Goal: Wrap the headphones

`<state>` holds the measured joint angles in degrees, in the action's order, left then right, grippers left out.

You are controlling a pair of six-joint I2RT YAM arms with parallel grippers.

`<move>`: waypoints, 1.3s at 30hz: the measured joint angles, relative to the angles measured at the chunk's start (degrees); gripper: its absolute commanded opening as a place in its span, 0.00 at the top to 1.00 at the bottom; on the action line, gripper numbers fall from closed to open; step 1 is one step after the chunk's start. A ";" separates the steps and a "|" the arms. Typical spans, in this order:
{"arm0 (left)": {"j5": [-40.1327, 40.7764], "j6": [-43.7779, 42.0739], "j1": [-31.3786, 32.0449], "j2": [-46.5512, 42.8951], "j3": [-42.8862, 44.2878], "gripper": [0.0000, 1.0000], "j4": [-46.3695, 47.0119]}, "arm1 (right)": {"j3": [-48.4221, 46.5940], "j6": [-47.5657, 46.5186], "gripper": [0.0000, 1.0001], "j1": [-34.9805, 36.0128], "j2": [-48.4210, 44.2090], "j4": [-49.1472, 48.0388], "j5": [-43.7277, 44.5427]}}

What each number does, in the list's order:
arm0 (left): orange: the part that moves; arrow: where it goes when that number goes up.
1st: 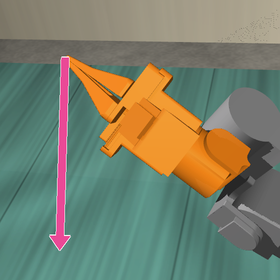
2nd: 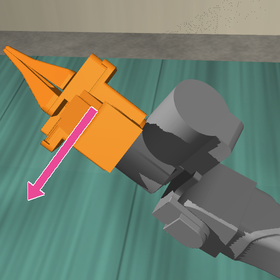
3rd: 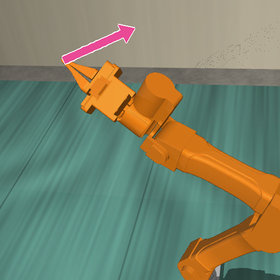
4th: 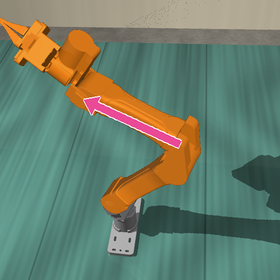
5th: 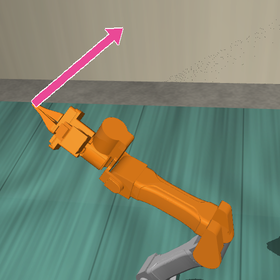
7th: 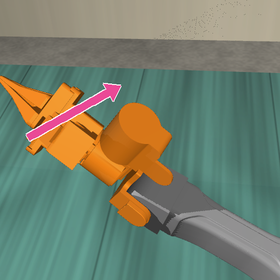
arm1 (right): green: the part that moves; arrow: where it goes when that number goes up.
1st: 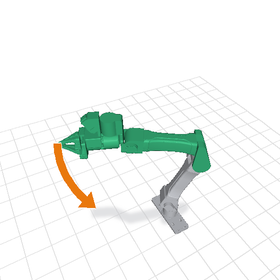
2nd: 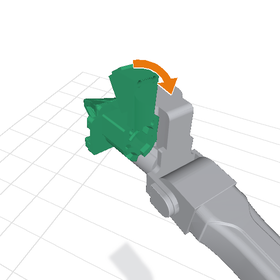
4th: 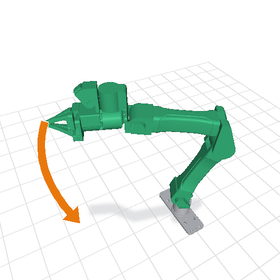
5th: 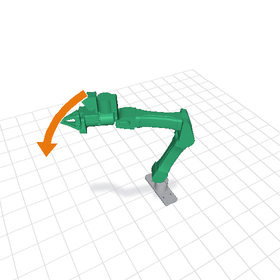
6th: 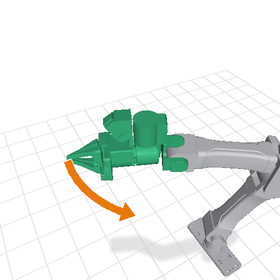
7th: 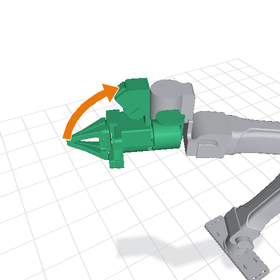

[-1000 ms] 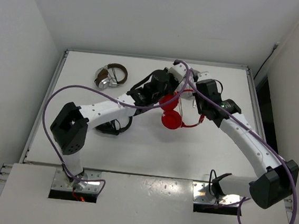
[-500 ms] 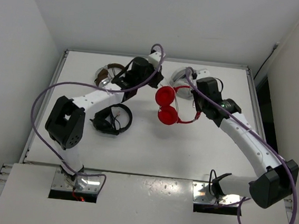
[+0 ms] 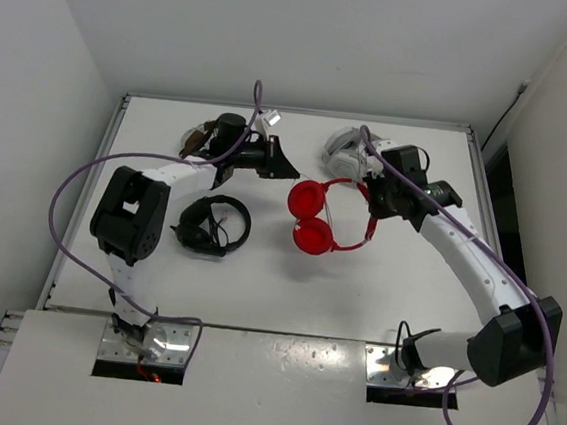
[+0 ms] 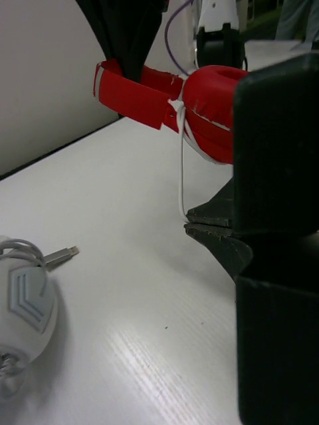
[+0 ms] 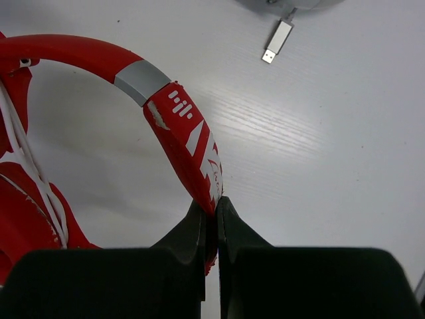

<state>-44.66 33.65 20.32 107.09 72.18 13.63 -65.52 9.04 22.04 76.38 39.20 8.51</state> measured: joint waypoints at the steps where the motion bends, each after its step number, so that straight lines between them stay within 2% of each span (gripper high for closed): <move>1: -1.95 1.53 -0.46 0.83 -0.28 1.00 1.05 | -0.09 0.24 1.00 -0.76 0.13 0.00 -1.29; 4: -6.51 4.81 -1.38 2.51 -1.88 1.00 3.28 | -0.11 0.92 1.00 -2.21 0.35 0.04 -4.07; 10: -7.39 3.80 -0.63 0.76 -5.70 1.00 4.15 | -0.07 4.35 1.00 -4.46 0.22 0.22 -8.52; 14: -4.33 5.35 2.45 -2.01 -10.91 1.00 6.29 | 1.79 7.54 1.00 -6.62 -0.79 0.09 -9.16; 18: 0.28 8.81 8.46 -2.56 -13.64 1.00 8.55 | 5.40 10.54 1.00 -8.72 -3.50 2.05 -9.01; 23: 5.44 11.96 15.93 -0.59 -13.35 1.00 12.35 | 8.46 13.99 1.00 -14.36 -4.72 5.64 -8.52; 27: 9.90 15.02 19.26 5.31 -11.04 1.00 15.89 | 11.43 16.52 1.00 -19.54 -4.87 8.13 -8.74; 39: 15.23 20.06 24.15 18.95 -2.91 1.00 19.10 | 16.83 21.09 1.00 -22.97 -4.24 9.84 -0.94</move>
<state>-29.43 53.71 44.47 126.04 69.28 32.73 -48.69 30.13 -0.93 72.14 49.04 7.57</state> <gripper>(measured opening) 0.008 0.024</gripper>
